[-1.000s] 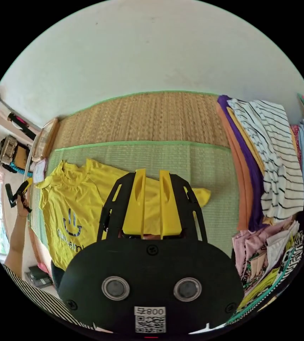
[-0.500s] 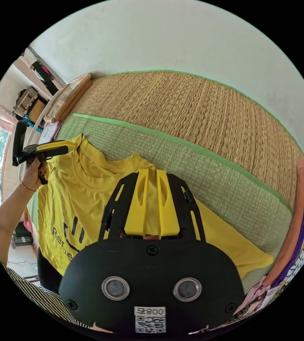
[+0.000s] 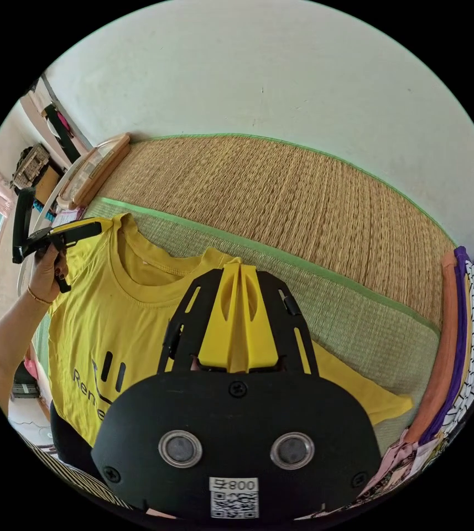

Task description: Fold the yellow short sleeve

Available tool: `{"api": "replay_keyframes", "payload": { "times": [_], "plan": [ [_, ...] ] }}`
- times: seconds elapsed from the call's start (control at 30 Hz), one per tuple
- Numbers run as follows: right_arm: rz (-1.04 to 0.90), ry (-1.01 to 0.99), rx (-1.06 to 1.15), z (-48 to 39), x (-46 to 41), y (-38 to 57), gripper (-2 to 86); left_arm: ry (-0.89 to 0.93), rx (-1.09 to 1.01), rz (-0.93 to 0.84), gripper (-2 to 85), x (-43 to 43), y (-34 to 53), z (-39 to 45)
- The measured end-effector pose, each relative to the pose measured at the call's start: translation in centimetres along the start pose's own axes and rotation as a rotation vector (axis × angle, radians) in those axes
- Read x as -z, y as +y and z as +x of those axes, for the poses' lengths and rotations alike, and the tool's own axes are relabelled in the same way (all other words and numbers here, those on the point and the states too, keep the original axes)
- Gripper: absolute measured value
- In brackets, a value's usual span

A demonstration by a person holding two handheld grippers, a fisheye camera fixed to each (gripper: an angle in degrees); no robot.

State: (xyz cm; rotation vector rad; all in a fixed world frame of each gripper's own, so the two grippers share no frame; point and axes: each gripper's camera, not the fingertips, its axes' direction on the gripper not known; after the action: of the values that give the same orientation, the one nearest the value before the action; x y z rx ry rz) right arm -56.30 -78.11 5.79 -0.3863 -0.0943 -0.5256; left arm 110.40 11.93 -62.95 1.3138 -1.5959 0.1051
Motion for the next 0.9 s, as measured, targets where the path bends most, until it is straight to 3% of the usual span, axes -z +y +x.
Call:
{"api": "replay_keyframes", "payload": {
  "times": [0.13, 0.43, 0.7, 0.9],
  "plan": [
    [-0.020, -0.021, -0.057, 1.7, -0.6, 1.2, 0.3, -0.035, -0.008, -0.052, 2.5, -1.6, -1.4, 0.9],
    [0.107, -0.109, -0.092, 5.4, 3.9, 5.8, 5.3, 0.142, -0.001, 0.084, 6.8, 0.1, -2.6, 3.0],
    [0.010, 0.088, -0.129, 11.0, 6.3, 13.3, 6.8, 0.324, -0.196, -0.012, 7.5, -4.5, -6.4, 13.2],
    [-0.047, 0.167, -0.134, 11.7, 4.7, 15.4, 4.3, 0.337, -0.172, -0.094, 4.6, -9.3, -10.3, 18.6]
  ]
}}
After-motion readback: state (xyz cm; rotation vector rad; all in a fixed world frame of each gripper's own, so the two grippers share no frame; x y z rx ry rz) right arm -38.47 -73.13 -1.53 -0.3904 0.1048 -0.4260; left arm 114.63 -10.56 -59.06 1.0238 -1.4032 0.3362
